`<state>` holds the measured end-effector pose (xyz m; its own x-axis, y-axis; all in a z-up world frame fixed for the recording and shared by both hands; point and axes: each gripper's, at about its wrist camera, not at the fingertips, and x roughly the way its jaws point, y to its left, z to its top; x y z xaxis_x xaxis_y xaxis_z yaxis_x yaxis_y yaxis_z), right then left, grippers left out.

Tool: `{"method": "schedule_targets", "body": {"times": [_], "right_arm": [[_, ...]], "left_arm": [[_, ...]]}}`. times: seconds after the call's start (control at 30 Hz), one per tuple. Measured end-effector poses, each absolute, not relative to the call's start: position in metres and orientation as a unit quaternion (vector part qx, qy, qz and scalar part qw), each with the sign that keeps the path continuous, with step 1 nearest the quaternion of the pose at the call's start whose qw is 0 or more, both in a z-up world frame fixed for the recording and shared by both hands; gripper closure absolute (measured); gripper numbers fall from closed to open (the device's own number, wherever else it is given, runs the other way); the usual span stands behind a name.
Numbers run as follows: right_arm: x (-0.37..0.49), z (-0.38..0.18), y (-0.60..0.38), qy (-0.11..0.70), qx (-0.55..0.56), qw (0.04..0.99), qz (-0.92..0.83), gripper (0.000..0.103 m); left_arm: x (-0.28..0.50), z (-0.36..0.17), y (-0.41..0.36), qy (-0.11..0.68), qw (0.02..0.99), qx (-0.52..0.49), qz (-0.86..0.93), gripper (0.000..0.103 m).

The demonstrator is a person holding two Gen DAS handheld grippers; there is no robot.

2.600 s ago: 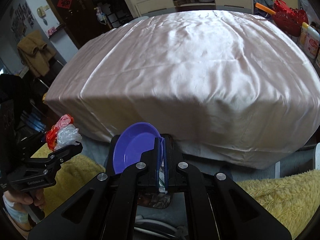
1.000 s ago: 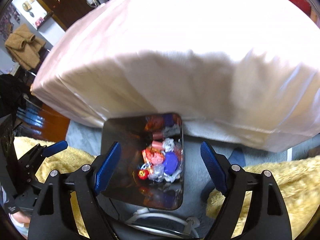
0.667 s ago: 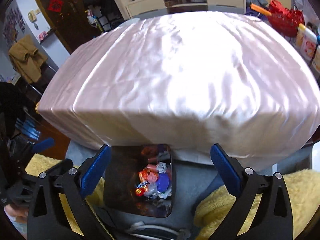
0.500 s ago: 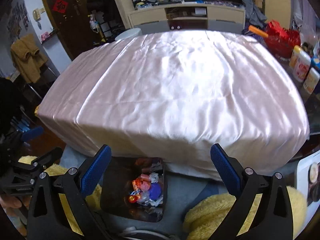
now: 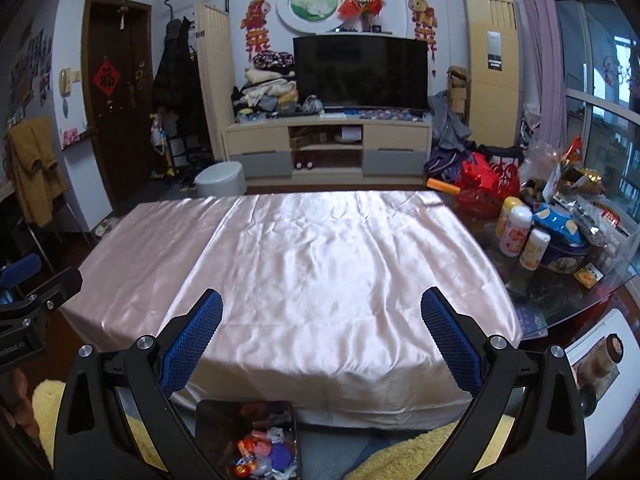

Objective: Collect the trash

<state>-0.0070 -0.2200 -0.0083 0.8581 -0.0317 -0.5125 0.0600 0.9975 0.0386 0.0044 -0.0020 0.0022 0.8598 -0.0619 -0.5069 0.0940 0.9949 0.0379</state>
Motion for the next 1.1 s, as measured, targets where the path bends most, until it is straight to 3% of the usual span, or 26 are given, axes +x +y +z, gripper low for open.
{"method": "schedule_targets", "body": {"times": [0.33,1.1], "right_arm": [[-0.046,0.018,-0.222,0.204,0.031,0.978,-0.044,0.003],[-0.063,0.028,-0.208,0.183,0.038,0.982,-0.039,0.003]], "left_arm": [[-0.014,0.014,-0.001,0.225,0.973,0.031,-0.037,0.008],[-0.03,0.018,0.005,0.211,0.976,0.02,-0.049,0.008]]}}
